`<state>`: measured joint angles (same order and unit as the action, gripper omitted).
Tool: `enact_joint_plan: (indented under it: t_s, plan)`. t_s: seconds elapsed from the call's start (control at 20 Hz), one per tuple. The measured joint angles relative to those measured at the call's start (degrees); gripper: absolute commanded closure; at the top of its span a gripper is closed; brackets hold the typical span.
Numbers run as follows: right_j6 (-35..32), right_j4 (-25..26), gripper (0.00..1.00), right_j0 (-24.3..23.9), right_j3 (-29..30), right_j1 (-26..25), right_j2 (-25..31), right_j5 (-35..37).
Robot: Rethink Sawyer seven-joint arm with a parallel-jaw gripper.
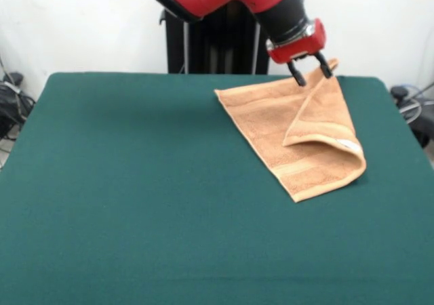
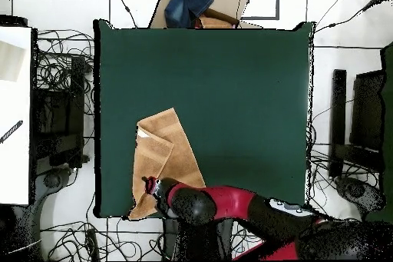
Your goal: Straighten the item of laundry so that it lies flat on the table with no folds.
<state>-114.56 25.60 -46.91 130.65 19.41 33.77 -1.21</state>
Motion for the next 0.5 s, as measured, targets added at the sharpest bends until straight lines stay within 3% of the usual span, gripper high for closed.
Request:
enact_joint_plan:
  t_s: [0.5]
  plan:
    - [0.0,0.7,0.00,-0.7,-1.3,-3.7,0.0,0.0]
